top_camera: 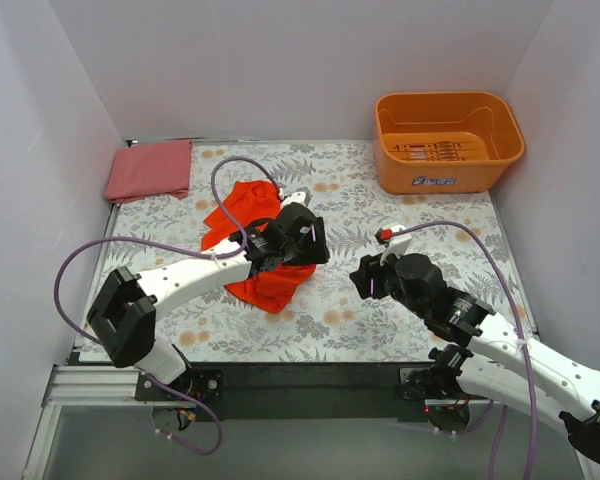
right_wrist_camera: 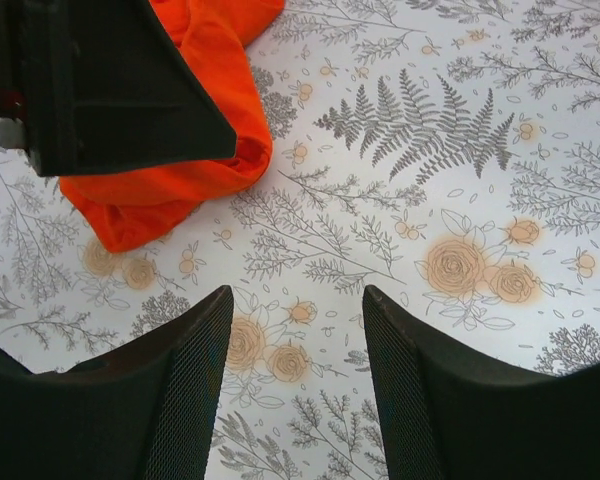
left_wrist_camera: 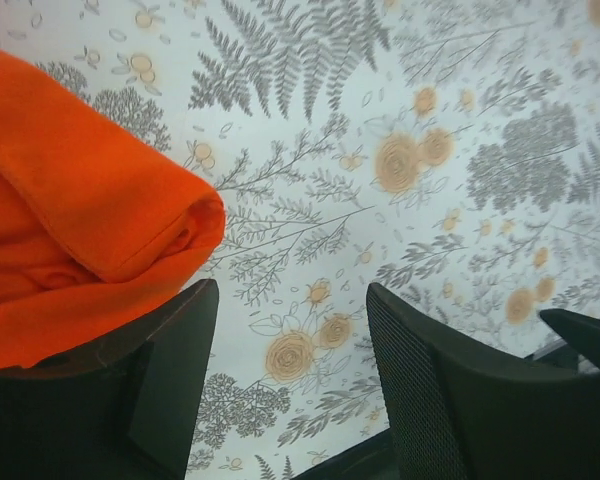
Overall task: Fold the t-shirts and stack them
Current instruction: Flatten the tshirt out
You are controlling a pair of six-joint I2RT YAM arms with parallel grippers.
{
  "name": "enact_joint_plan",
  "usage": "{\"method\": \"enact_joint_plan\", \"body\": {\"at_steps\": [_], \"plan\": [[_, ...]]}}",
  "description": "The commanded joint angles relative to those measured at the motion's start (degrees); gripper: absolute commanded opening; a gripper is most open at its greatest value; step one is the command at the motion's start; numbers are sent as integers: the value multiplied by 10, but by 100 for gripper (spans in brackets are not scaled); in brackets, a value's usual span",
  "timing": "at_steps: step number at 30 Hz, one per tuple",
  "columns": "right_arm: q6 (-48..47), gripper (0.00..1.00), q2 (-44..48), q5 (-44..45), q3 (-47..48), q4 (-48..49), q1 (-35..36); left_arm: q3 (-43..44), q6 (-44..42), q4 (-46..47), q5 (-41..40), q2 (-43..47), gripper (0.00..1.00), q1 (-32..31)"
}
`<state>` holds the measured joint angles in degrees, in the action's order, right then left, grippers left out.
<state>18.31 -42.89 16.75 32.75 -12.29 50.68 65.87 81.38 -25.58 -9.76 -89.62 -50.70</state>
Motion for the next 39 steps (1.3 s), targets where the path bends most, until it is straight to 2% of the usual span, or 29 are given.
{"method": "enact_joint_plan", "body": {"at_steps": [1, 3, 7, 10, 13, 19, 22, 28, 30, 36, 39], "plan": [[-4, 61, -17, 1, -1, 40, -1, -4, 6, 35, -18, 69, 61, 16], [-21, 61, -53, -36, 26, 40, -1, -32, 33, 34, -18, 103, 61, 44], [-42, 61, -171, -140, 80, 57, -1, -141, 71, 27, 12, 168, 60, 110], [-62, 61, -254, -229, 136, 73, -1, -189, 85, 19, 25, 215, 60, 153], [-77, 61, -315, -279, 187, 80, 2, -240, 85, 9, 26, 264, 58, 188], [-114, 61, -484, -370, 322, 67, 18, -285, 60, -4, 25, 269, 49, 264], [-131, 61, -549, -399, 383, 39, 27, -293, 51, 7, 40, 250, 49, 281], [-139, 61, -624, -411, 444, 27, 36, -293, 36, 33, 46, 177, 49, 285], [-142, 62, -637, -399, 452, 26, 41, -294, 33, 37, 47, 156, 46, 285], [-133, 61, -660, -298, 457, 26, 48, -301, 26, 37, 52, 137, 36, 286], [-125, 44, -653, -270, 446, 27, 49, -304, 26, 37, 52, 132, 34, 286]]}}
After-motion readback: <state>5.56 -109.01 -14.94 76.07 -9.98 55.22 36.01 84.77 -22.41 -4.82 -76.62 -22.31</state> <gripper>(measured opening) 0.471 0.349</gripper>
